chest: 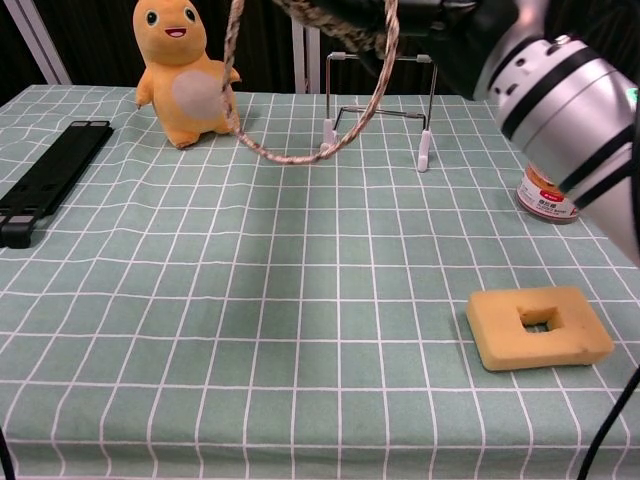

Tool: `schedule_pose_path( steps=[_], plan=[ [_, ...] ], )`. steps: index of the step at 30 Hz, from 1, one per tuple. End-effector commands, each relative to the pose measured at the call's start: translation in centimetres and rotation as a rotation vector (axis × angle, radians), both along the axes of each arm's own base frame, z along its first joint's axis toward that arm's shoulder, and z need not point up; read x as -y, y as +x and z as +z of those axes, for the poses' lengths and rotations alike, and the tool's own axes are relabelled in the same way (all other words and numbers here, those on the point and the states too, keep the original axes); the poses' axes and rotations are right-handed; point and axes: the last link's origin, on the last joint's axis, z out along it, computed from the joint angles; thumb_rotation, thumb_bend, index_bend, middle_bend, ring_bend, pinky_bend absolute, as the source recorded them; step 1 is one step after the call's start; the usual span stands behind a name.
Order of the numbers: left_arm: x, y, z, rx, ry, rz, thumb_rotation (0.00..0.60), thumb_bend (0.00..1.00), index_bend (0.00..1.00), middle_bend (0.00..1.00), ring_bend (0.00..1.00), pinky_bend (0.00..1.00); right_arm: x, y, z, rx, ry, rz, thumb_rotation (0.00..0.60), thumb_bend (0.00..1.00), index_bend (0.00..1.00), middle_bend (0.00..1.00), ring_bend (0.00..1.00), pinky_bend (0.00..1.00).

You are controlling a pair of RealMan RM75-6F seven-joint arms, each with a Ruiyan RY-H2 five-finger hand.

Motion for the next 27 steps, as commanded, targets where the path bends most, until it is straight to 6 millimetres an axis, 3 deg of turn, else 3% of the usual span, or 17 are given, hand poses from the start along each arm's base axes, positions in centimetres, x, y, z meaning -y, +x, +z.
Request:
schedule_pose_path(
  steps=[1, 8, 18, 27],
  plan=[
    [-0.5, -3.3, -1.4, -0.021, -0.026, 0.064, 0.6, 0.41, 0.77, 0.74, 0.68, 0.84, -0.7, -1.3, 1.1, 0.025, -0.011, -0.019, 0.6, 0.72, 0.82, 0.63, 0.62, 0.84],
    [-0.3, -7.6, -3.3, -0.062, -0.038, 0.111, 0.6, 0.41, 0.77, 0.74, 0.68, 0.84, -1.4, -3.0, 3.1, 0.089, -0.066, -0.064, 0.6, 0.73, 0.82, 0.63, 0.62, 0.84],
    [1.5, -11.9, -4.5, -0.14, -0.024, 0.124, 0.6, 0.41, 0.77, 0.74, 0.68, 0.84, -0.7, -5.0, 4.5, 0.152, -0.137, -0.165, 0.6, 0.72, 0.82, 0.63, 0.62, 0.84],
    [5.9, -13.7, -5.9, -0.209, -0.021, 0.036, 0.6, 0.41, 0.77, 0.74, 0.69, 0.84, 0.4, -6.3, 4.7, 0.202, -0.226, -0.26, 0.6, 0.73, 0.82, 0.63, 0.62, 0.84]
  ],
)
